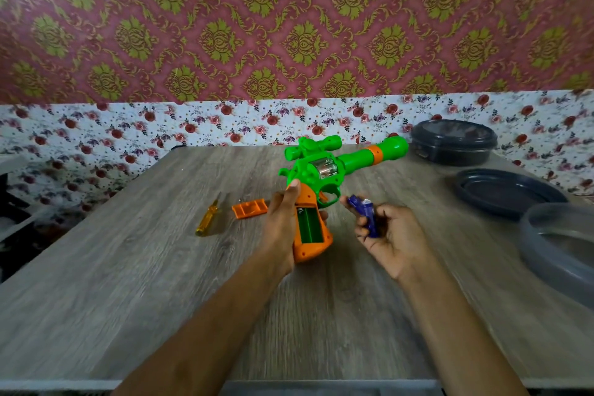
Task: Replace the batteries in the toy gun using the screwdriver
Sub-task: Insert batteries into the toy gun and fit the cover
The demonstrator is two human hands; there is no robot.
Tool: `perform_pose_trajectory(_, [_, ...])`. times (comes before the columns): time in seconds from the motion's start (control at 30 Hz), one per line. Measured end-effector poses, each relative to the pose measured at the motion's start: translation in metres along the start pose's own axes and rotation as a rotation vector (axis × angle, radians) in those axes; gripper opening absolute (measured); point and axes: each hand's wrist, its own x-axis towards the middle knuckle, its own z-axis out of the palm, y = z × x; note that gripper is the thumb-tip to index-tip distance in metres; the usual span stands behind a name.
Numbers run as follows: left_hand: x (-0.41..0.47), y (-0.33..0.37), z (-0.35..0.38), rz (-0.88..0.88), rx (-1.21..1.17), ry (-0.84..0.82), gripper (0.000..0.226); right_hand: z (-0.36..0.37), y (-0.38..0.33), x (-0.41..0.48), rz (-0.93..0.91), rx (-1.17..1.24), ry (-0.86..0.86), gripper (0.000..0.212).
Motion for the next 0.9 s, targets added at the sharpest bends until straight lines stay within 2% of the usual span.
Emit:
perform_pose_trajectory(0.07, [0.001, 0.000, 0.001, -0.001, -0.010, -0.007, 0.038, 0.004, 0.005, -0.003, -0.235, -0.407, -0.031, 0.025])
perform_pose_trajectory(0.13, [0.004, -0.001, 0.002, -0.002, -0.035, 0.005, 0.037, 0.006, 0.016, -0.005, -0.648, -0.827, -0.096, 0.016])
perform_pose_trajectory(0.17, [0.006, -0.001, 0.002, -0.007, -0.058, 0.003, 0.037, 0.007, 0.022, -0.006, -0.826, -0.959, -0.158, 0.014])
perform_pose_trajectory(0.23, [0.009, -0.003, 0.000, -0.017, -0.092, -0.014, 0.035, 0.011, 0.034, -0.006, -1.021, -1.132, -0.247, 0.016])
perform_pose_trajectory(0.33, [0.011, -0.005, -0.004, -0.020, -0.086, -0.013, 0.037, 0.017, 0.042, -0.007, -1.164, -1.251, -0.197, 0.022])
perform_pose_trajectory(0.47, [0.011, -0.003, -0.002, -0.028, -0.086, 0.034, 0.055, 0.014, 0.039, -0.004, -1.260, -1.246, -0.071, 0.018])
perform_pose_trajectory(0.6, [0.012, -0.004, -0.001, -0.030, -0.103, 0.061, 0.053, 0.014, 0.039, -0.004, -1.238, -1.264, -0.043, 0.020])
perform_pose_trajectory(0.8, [0.015, -0.003, -0.001, -0.010, -0.114, 0.055, 0.040, 0.015, 0.039, -0.005, -1.199, -1.396, -0.142, 0.024])
perform_pose_trajectory(0.9, [0.015, -0.004, -0.001, -0.009, -0.135, 0.058, 0.047, 0.014, 0.040, -0.006, -1.175, -1.452, -0.206, 0.030])
